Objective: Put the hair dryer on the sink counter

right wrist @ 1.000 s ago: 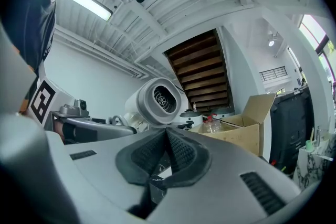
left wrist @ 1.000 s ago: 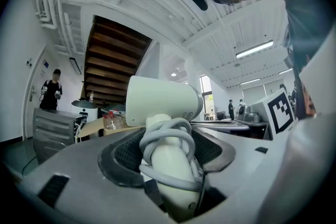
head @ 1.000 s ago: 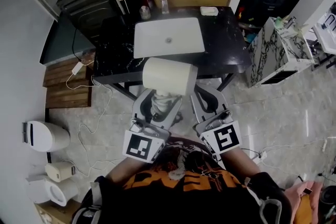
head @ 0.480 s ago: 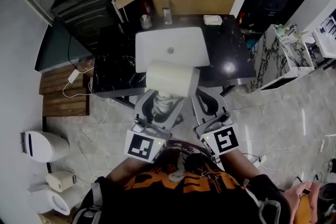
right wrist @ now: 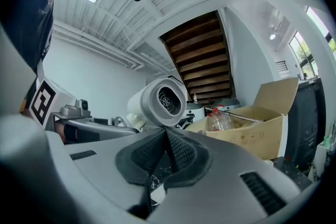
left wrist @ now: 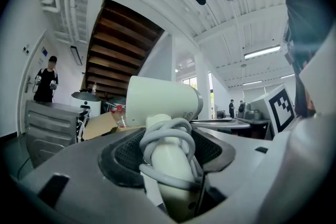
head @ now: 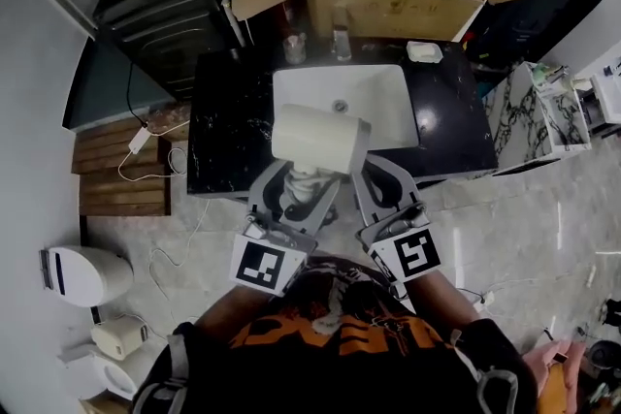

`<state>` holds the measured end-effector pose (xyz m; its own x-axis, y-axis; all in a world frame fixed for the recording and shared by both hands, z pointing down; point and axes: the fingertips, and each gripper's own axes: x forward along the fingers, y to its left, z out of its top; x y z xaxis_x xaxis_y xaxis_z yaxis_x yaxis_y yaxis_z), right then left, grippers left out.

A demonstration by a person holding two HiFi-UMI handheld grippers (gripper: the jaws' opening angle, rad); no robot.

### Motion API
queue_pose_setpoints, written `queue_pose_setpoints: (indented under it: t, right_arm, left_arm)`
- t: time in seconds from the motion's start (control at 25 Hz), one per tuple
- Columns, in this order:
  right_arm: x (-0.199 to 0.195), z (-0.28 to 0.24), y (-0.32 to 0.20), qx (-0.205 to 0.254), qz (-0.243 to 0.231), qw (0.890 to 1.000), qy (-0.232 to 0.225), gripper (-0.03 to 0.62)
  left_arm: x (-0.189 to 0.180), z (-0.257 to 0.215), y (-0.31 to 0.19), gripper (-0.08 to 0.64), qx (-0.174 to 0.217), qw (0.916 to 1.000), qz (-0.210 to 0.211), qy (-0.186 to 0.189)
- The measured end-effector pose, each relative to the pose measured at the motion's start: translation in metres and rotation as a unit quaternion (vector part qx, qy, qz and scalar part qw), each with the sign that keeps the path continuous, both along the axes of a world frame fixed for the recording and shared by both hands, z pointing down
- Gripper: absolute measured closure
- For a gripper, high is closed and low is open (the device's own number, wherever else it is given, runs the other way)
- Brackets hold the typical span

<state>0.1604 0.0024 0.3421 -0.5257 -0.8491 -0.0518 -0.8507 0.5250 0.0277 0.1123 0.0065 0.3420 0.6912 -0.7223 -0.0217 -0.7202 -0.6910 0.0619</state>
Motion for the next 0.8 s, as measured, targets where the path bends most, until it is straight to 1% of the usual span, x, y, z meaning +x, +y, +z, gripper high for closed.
queue_pose_setpoints:
  t: [0.2, 0.36, 0.64, 0.8]
  right_arm:
    - [-0.031, 0.004, -0.043, -0.009, 0.001, 1.000, 0.006, 0.578]
    - [-0.053, 0.007, -0.071, -0.012, 0.004, 1.000, 0.009, 0.578]
    - [-0.096, 0.003, -0.115, -0.004, -0.012, 1.000, 0.018, 0.578]
    - [-0.120, 0.005, -0.138, -0.009, -0.022, 1.000, 0.017, 0.578]
  left_arm:
    - [-0.028, 0.002, -0.044, 0.276, -0.007, 1.0000, 0.004, 0.002]
    - [-0.052, 0.003, -0.073, 0.276, -0.004, 1.0000, 0.003, 0.006]
    - [-0.093, 0.004, -0.115, 0.276, -0.006, 0.9999, -0.006, 0.011]
    - [-0.117, 0.006, -0.137, 0.276, -0.010, 0.9997, -0.017, 0.013]
